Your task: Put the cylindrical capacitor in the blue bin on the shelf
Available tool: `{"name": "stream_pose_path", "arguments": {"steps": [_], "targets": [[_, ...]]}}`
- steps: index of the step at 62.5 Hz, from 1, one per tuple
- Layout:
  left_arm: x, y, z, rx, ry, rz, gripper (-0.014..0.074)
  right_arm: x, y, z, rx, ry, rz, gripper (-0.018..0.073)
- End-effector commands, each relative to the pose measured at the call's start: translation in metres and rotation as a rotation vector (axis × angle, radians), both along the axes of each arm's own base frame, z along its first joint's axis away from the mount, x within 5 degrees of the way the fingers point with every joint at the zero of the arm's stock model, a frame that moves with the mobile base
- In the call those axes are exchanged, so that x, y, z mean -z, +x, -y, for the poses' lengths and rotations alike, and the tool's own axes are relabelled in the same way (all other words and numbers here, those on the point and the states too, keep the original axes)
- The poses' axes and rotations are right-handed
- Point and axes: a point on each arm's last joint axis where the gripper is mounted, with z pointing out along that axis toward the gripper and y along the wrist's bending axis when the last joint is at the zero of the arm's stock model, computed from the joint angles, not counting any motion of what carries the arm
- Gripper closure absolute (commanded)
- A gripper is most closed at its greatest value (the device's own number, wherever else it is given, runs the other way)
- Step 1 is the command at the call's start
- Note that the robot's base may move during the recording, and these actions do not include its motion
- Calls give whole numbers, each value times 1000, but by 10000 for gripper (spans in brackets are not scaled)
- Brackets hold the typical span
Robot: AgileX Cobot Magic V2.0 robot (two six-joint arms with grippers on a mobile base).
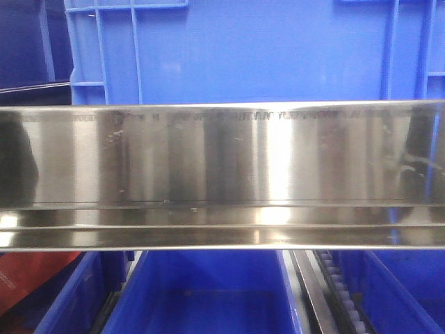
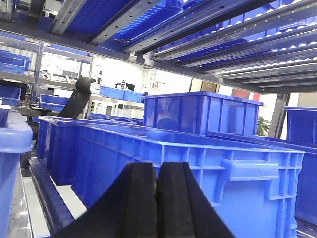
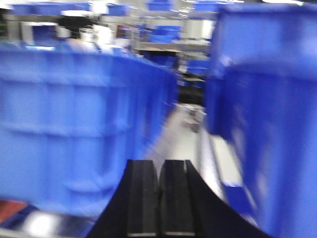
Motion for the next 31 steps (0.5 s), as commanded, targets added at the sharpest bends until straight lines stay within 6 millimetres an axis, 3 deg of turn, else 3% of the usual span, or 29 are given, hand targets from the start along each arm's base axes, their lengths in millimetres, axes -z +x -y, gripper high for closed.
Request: {"name": "stream_pose_path", "arguments": {"steps": [1,5,31], "targets": [[-1,-1,-1,-9,-13,6,708,16,4,1,26,32,3,727],[-1,-1,-1,-9,-13,6,708,27,6,1,31,36,4,727],[-1,-1,-1,-9,-13,6,708,28,6,1,32,35,0,727]]}}
